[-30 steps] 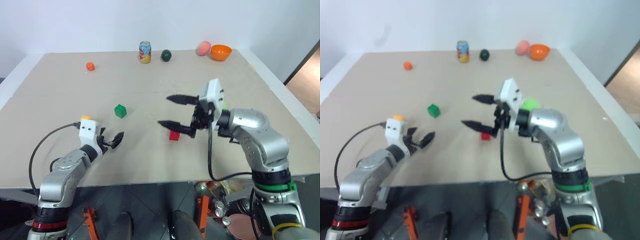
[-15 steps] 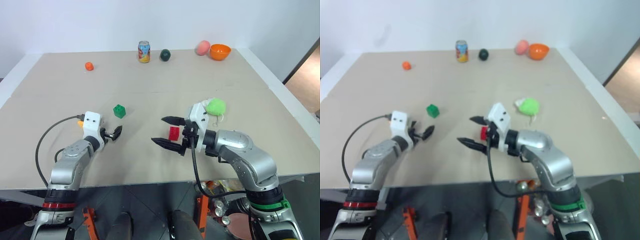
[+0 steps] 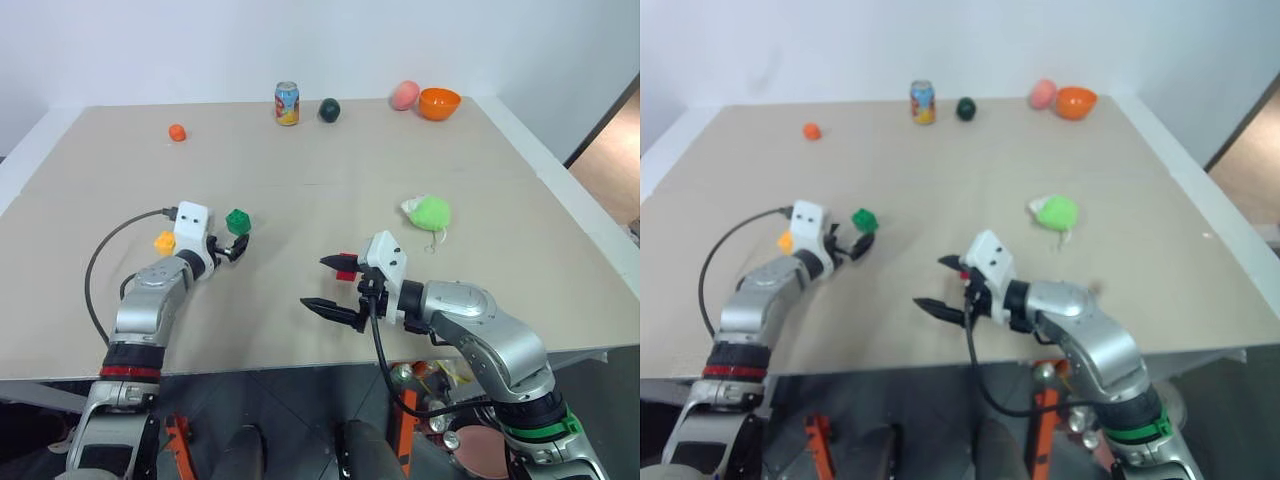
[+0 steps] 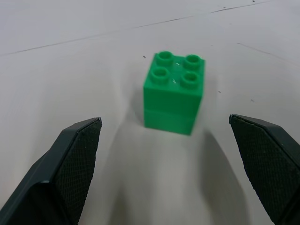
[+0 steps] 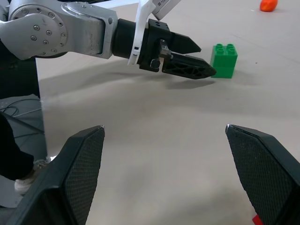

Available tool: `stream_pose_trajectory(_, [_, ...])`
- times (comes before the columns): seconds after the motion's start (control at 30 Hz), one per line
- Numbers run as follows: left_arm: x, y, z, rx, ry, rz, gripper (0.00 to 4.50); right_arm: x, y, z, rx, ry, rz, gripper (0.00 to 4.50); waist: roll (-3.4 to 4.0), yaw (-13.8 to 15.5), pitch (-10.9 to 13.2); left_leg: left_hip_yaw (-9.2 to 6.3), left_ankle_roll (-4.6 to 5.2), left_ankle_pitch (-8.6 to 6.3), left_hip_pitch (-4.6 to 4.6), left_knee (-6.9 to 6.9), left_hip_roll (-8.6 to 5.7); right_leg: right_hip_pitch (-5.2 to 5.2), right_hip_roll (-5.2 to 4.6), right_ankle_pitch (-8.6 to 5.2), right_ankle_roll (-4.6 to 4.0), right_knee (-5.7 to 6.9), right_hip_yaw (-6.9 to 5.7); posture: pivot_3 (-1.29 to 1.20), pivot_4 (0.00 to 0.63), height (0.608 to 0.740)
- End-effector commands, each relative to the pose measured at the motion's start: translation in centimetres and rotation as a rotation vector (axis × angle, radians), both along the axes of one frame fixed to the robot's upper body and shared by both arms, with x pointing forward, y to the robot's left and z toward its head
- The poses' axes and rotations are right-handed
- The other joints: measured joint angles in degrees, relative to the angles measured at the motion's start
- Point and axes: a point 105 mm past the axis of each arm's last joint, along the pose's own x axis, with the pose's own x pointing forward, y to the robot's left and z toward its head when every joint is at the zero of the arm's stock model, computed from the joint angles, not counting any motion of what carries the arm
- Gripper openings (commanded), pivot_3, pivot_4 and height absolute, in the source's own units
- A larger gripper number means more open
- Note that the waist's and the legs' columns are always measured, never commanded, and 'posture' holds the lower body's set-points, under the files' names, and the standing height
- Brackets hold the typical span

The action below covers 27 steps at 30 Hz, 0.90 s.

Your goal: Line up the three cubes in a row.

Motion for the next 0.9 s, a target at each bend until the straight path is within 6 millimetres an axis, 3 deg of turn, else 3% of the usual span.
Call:
stream_pose_trajectory(0.03, [0.7,-0.4,1.4,0.018,-0.051,-0.017,4.5,-0.5,0.4,1.5,0.023,-0.06,0.02,4.26,0.0,0.0,0.0,0.0,0.0,0.0,0.0,0.0,0.0,0.0,0.0,0.0,0.0,0.0,0.0,0.0,0.15,0.74])
stream_pose_trajectory(0.27, [1.4,-1.4,0.8,0.037,-0.027,-0.058,4.5,-0.3,0.4,1.8,0.034,-0.065,0.012,4.26,-0.01,0.0,0.0,0.0,0.0,0.0,-0.01,0.0,0.0,-0.01,0.0,0.01,0.02,0.0,0.0,0.0,0.15,0.74])
stream_pose_trajectory(0.37, [1.7,-1.4,0.6,0.043,-0.021,-0.059,3.86,-0.1,0.4,1.9,0.038,-0.068,0.007,4.36,-0.02,0.0,0.0,0.0,0.0,0.0,-0.02,0.0,0.0,-0.01,0.0,0.01,0.02,0.0,0.0,0.0,0.15,0.74])
stream_pose_trajectory(0.57, [2.3,-1.3,0.6,0.046,-0.018,-0.058,1.5,0.2,0.3,2.1,0.043,-0.072,-0.003,4.36,-0.03,0.0,0.0,0.0,0.0,0.0,-0.04,-0.01,0.0,-0.04,0.0,0.01,0.04,0.0,0.0,0.0,0.15,0.74])
stream_pose_trajectory(0.8, [2.4,-1.4,1.3,0.038,-0.04,-0.082,1.33,0.4,0.2,2.2,0.041,-0.079,-0.011,4.36,-0.03,0.0,0.0,-0.01,0.0,0.0,-0.06,-0.01,0.0,-0.04,0.0,0.02,0.05,0.0,-0.01,0.0,0.15,0.74])
stream_pose_trajectory(0.9, [1.4,-3.1,2.5,0.026,-0.079,-0.211,1.33,0.3,-0.1,2.3,0.038,-0.083,-0.008,4.36,-0.04,0.0,0.0,-0.01,0.0,0.0,-0.1,-0.01,0.0,-0.07,0.0,0.02,0.05,0.0,-0.01,0.0,0.15,0.74])
